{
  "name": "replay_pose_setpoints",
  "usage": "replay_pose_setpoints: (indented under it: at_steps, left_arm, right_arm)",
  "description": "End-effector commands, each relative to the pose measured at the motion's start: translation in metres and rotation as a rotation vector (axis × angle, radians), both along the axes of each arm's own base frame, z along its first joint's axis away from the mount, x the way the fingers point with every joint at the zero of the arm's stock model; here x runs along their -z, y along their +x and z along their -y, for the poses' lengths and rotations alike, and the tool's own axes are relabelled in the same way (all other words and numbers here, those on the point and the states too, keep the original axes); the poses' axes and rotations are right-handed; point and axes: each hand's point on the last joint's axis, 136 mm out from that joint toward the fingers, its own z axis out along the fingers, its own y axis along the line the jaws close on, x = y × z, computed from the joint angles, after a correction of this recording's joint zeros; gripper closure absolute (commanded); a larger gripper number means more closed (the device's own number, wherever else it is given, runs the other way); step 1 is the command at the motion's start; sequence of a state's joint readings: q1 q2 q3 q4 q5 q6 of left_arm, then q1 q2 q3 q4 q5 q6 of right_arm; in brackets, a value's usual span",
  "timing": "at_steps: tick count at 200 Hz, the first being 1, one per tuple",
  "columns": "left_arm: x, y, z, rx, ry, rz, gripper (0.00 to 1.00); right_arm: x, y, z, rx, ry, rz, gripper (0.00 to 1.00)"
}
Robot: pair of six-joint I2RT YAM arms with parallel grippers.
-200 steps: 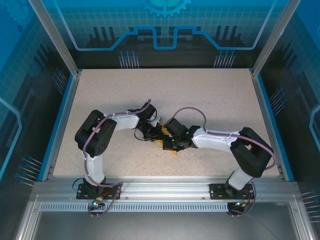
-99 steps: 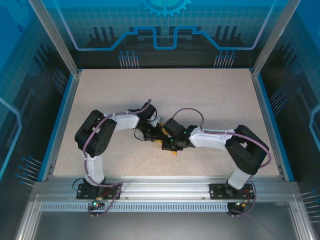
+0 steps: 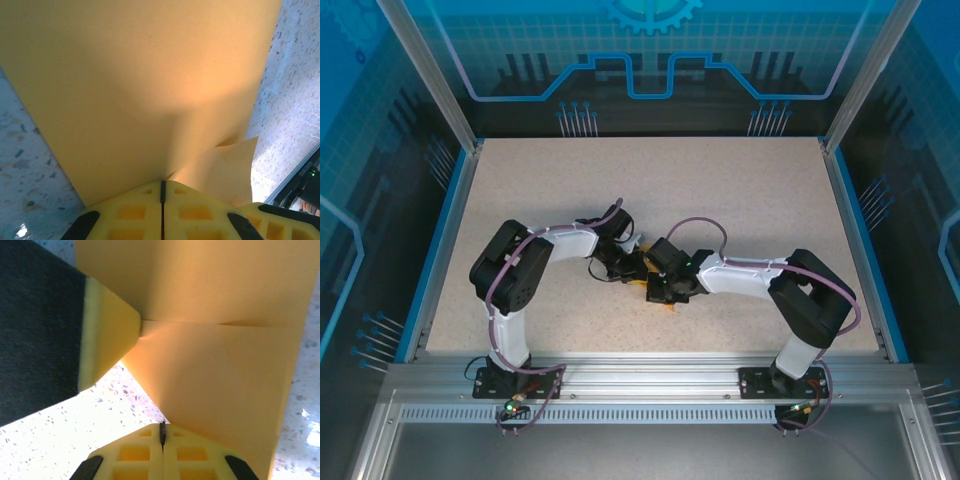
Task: Fold a paper plane with a square sheet of paper (fold left side to right side)
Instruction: Third fold the triangle at the center of the table.
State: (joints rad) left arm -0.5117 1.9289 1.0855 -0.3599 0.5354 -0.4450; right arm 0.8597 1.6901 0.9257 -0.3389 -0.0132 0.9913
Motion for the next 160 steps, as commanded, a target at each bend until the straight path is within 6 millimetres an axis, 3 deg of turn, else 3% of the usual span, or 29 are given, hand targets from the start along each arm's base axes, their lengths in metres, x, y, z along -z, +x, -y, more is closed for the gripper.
replay_pose_setpoints:
  at_steps: [1, 160]
  left_arm:
    - [0.027, -0.012, -0.021, 0.004, 0.145, -0.026, 0.92]
    - [0.029, -0.011, -0.022, 0.005, 0.159, -0.027, 0.92]
  right_arm:
    - [0.005, -0.004, 0.004, 0.013, -0.052, -0.026, 1.0]
    - [0.013, -0.019, 0.028, 0.055, -0.152, -0.09, 1.0]
